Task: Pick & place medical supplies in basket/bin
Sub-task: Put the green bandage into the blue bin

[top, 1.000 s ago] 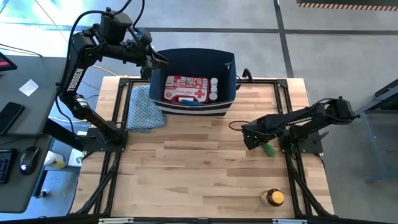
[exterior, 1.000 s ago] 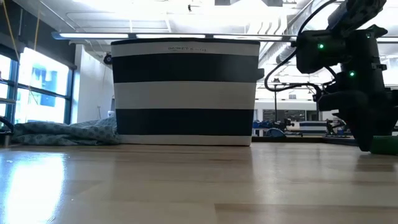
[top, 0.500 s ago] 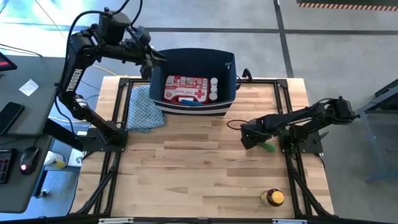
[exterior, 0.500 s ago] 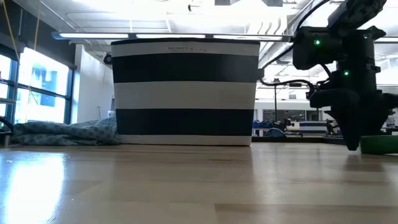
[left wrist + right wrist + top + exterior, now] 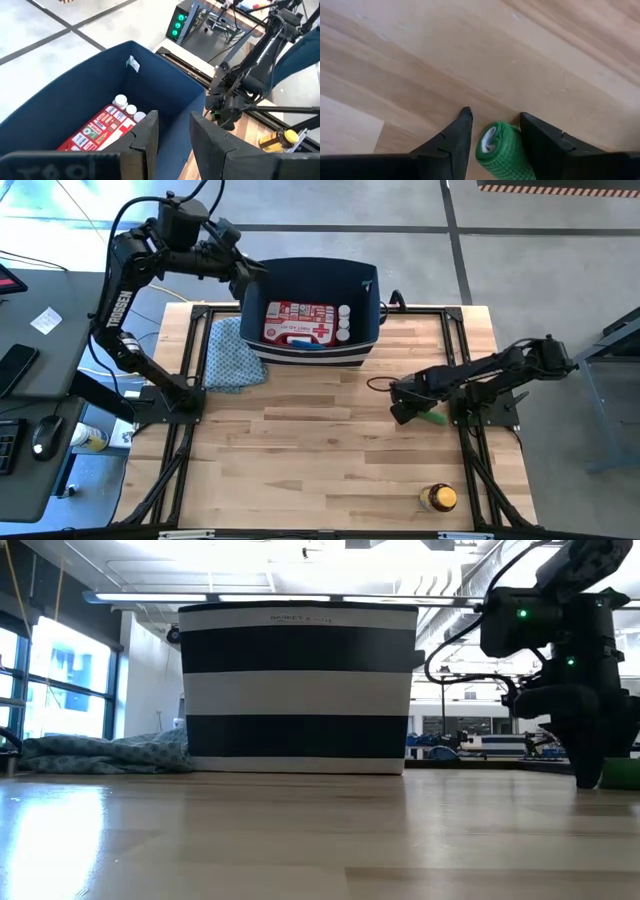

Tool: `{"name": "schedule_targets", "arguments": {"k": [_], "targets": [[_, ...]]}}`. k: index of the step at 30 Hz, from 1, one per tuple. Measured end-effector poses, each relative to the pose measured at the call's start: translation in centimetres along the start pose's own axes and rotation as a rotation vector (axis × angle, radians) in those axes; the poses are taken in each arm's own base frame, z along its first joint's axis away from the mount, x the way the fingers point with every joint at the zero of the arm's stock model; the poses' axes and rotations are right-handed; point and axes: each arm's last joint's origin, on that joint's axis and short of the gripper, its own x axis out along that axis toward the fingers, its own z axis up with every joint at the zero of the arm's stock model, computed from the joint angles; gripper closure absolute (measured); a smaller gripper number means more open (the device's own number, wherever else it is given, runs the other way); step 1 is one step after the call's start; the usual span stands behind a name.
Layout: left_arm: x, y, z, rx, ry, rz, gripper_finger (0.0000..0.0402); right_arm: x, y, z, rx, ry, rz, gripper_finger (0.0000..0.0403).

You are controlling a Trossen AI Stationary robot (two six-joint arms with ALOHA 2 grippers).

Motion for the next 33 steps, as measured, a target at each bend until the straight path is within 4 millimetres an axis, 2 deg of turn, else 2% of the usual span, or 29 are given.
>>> {"name": "schedule_targets", "arguments": {"k": [13, 16, 19, 25, 28, 33], "targets": [[-0.1, 0.2, -1.0, -0.05, 0.095, 0.023, 0.0257, -0.2, 0.5, -0.1, -0.066, -0.024, 0.056, 0.0273], [-0.1, 0.2, -0.9, -0.058, 0.089, 0.023, 0.0257, -1.2, 1.0, -0.1, -0.079, -0.016, 0.125, 0.0279], [-0.1, 0.1, -0.8, -0.056, 0.08, 0.019, 0.0257, -3.1, 1.8, 0.2, -0.104, -0.075, 0.235, 0.0286], [-0.1, 0.1, -0.7, -0.05, 0.064, 0.012, 0.0257, -5.4, 2.6, 0.5, -0.12, -0.163, 0.36, 0.0303], [-0.1, 0.1, -0.6, -0.052, 0.063, 0.011, 0.0257, -5.6, 2.4, 0.3, -0.14, -0.15, 0.346, 0.0314], [-0.1, 0.0, -0.7, -0.05, 0.069, -0.018, 0.0257, -5.5, 2.1, 0.0, -0.334, -0.113, 0.325, 0.0312]]}}
